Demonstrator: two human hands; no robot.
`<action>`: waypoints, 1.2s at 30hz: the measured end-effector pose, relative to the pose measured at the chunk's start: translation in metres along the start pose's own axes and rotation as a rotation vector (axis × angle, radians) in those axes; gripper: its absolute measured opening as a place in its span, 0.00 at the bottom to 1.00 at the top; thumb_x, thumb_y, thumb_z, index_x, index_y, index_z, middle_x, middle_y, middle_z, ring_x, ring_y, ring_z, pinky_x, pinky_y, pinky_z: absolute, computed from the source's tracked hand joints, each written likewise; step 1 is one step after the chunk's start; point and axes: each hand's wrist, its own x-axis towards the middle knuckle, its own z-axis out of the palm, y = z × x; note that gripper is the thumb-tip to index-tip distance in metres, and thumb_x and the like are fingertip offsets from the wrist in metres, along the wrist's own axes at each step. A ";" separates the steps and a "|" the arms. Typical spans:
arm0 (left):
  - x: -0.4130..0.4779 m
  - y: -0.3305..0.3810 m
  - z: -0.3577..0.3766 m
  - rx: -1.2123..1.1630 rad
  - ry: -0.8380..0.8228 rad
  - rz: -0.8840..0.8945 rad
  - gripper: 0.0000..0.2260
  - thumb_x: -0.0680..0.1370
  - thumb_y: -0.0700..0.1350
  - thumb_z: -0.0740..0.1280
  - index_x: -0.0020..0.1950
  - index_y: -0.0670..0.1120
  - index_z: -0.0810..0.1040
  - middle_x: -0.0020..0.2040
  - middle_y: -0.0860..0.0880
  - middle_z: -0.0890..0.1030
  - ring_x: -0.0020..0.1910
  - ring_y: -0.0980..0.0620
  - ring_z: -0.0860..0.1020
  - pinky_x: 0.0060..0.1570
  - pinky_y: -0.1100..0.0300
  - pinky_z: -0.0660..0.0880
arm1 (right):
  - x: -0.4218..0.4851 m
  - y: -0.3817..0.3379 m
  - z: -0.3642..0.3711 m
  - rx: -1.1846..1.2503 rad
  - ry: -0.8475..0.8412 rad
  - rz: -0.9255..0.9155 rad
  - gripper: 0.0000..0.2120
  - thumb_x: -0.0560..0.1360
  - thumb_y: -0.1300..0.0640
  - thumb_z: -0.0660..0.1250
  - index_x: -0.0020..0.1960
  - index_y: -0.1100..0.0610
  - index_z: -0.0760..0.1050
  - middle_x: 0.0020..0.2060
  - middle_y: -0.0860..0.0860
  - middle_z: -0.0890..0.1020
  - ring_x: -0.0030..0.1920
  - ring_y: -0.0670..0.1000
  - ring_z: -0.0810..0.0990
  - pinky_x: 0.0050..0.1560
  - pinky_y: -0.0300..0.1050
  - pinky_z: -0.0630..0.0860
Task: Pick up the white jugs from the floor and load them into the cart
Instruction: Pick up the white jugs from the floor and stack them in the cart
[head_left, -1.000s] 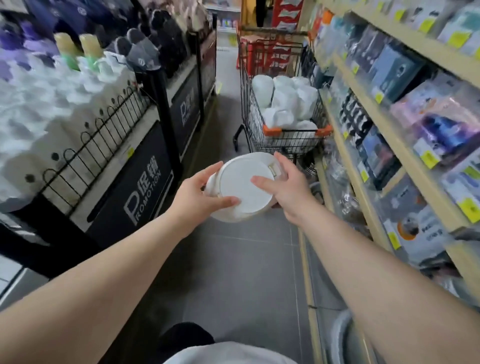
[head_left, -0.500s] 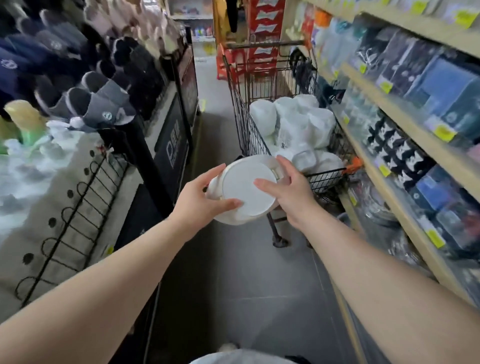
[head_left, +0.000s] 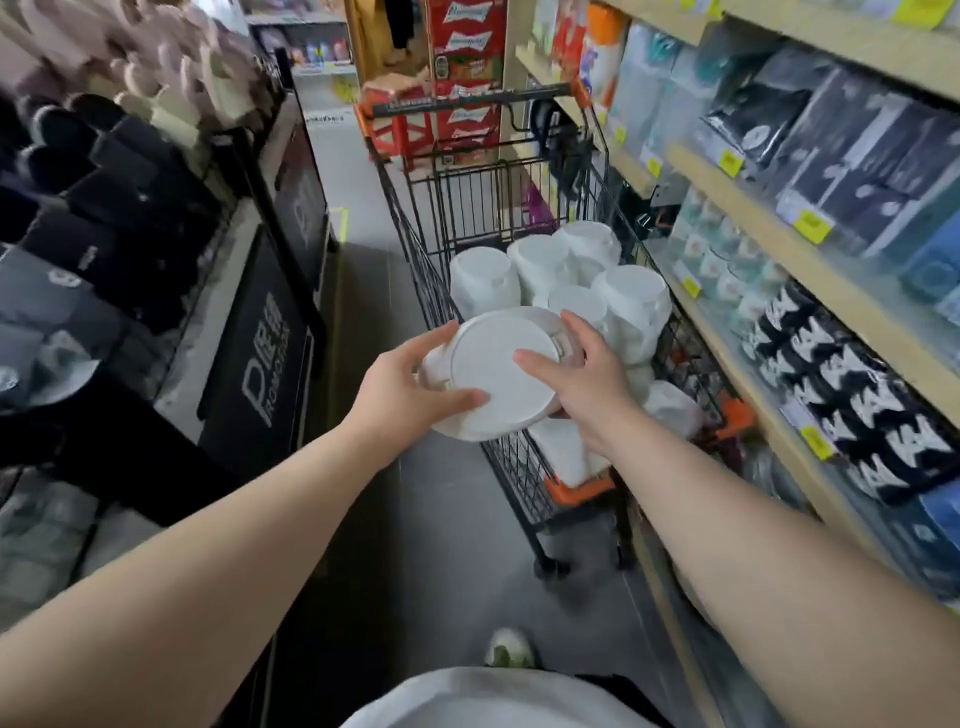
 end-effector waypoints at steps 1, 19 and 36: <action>0.019 -0.001 0.001 0.010 -0.009 -0.004 0.37 0.60 0.53 0.82 0.67 0.63 0.73 0.62 0.60 0.77 0.60 0.51 0.77 0.62 0.48 0.76 | 0.018 0.000 0.001 -0.017 0.006 0.018 0.39 0.68 0.55 0.78 0.75 0.49 0.63 0.68 0.43 0.70 0.66 0.44 0.69 0.68 0.49 0.71; 0.326 -0.006 0.012 0.372 -0.816 0.160 0.34 0.60 0.47 0.83 0.61 0.64 0.73 0.55 0.56 0.77 0.48 0.52 0.79 0.53 0.58 0.76 | 0.172 0.025 0.056 0.093 0.556 0.366 0.55 0.49 0.36 0.78 0.74 0.40 0.61 0.69 0.45 0.72 0.65 0.49 0.74 0.65 0.54 0.74; 0.371 -0.044 0.067 0.794 -1.235 0.425 0.49 0.62 0.51 0.81 0.78 0.56 0.58 0.70 0.47 0.71 0.68 0.46 0.70 0.68 0.54 0.66 | 0.174 0.049 0.085 -0.116 0.689 0.727 0.37 0.76 0.47 0.68 0.78 0.51 0.54 0.73 0.49 0.67 0.69 0.55 0.70 0.60 0.47 0.71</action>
